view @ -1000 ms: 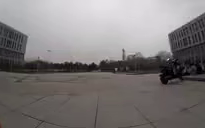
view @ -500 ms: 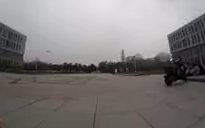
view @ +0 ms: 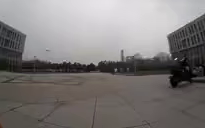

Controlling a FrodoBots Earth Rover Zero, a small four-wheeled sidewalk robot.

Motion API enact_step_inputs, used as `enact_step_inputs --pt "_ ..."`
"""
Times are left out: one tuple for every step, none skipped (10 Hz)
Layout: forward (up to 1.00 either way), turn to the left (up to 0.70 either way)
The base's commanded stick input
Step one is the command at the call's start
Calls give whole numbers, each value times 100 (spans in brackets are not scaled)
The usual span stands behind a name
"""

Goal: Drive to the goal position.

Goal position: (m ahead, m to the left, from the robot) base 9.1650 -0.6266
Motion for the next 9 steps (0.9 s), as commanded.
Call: enact_step_inputs --pt "70 -1" --pt "70 -1" --pt "70 -1" --pt "70 -1" --pt "70 -1" --pt "70 -1" --pt "70 -1" --pt "70 -1" --pt "70 -1"
